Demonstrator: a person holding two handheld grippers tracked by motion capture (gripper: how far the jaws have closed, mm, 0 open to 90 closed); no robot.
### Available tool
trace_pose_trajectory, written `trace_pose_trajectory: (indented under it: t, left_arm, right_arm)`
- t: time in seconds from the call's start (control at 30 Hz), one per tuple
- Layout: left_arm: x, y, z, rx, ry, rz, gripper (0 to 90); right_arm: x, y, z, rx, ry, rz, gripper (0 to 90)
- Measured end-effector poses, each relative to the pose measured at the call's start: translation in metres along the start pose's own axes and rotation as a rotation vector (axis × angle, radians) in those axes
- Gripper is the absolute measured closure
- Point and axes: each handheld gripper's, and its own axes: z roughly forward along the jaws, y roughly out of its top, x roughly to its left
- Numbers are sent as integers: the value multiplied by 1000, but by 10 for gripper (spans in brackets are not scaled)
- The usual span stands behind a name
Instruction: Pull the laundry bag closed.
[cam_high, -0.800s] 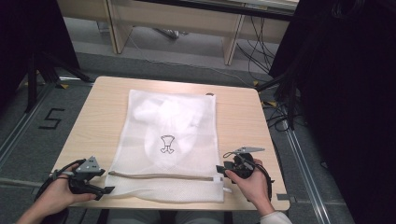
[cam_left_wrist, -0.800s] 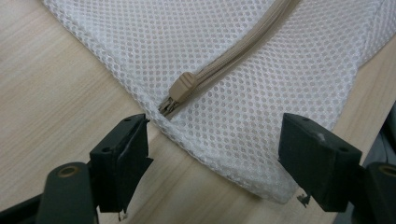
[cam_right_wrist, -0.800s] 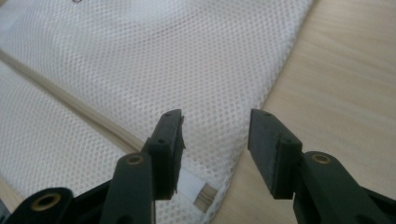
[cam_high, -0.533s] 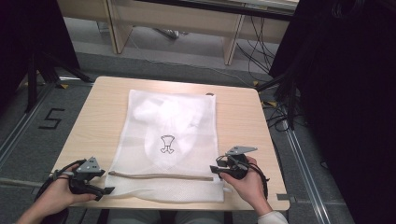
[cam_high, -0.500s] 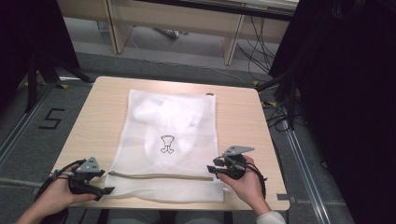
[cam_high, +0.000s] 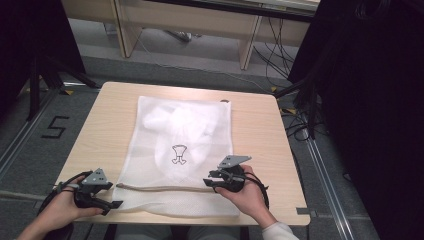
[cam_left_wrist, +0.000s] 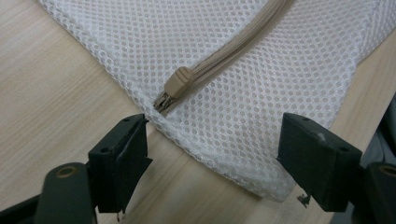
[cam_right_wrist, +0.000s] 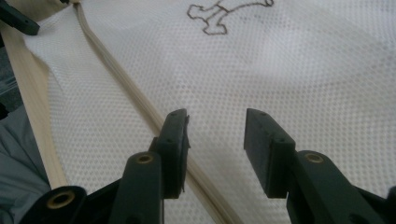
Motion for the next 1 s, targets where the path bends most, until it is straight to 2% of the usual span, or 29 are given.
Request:
trace_pose_trajectory:
  t: [0.1, 0.13, 0.27, 0.3, 0.33, 0.47, 0.53, 0.57, 0.6, 0.63, 0.67, 0.73, 0.77, 0.8, 1.0]
  left_arm:
    - [-1, 0, 0, -5, -11, -23, 234]
    - [-1, -1, 0, -7, -11, -23, 235]
    - [-1, 0, 0, -9, -11, -22, 236]
    - [0, 0, -1, -8, -10, -1, 236]
    - [-1, 0, 0, -13, -8, -18, 236]
    - [0, 0, 0, -12, -7, -8, 236]
    - [0, 0, -1, -11, -14, -5, 236]
    - [-1, 0, 0, -12, -13, -14, 235]
    - [0, 0, 0, -11, -14, -11, 236]
    - [-1, -1, 0, -11, -19, -26, 238]
    - [-1, 0, 0, -10, -15, -12, 240]
    - [-1, 0, 0, -11, -15, -11, 241]
    - [-1, 0, 0, -12, -17, -26, 241]
    - [-1, 0, 0, -12, -21, -26, 241]
    - [-1, 0, 0, -12, -21, -27, 241]
  right_arm:
    - [6, 10, 4, 6, 21, -36, 605]
    - [10, 13, 8, -3, 29, -32, 605]
    - [17, 25, 21, -1, 51, -71, 605]
    - [19, 28, 23, 3, 55, -72, 605]
    - [21, 30, 28, 3, 64, -77, 606]
    - [29, 40, 40, 16, 88, -101, 605]
    - [33, 44, 45, 19, 96, -110, 603]
    - [35, 45, 48, 15, 103, -98, 601]
    - [36, 48, 49, 25, 109, -114, 600]
    - [38, 49, 51, 15, 104, -112, 600]
    - [38, 51, 53, 20, 111, -119, 599]
    - [40, 55, 55, 23, 119, -130, 598]
    - [41, 56, 58, 13, 119, -128, 597]
    - [42, 57, 58, 29, 128, -131, 597]
    - [50, 64, 68, 28, 138, -142, 607]
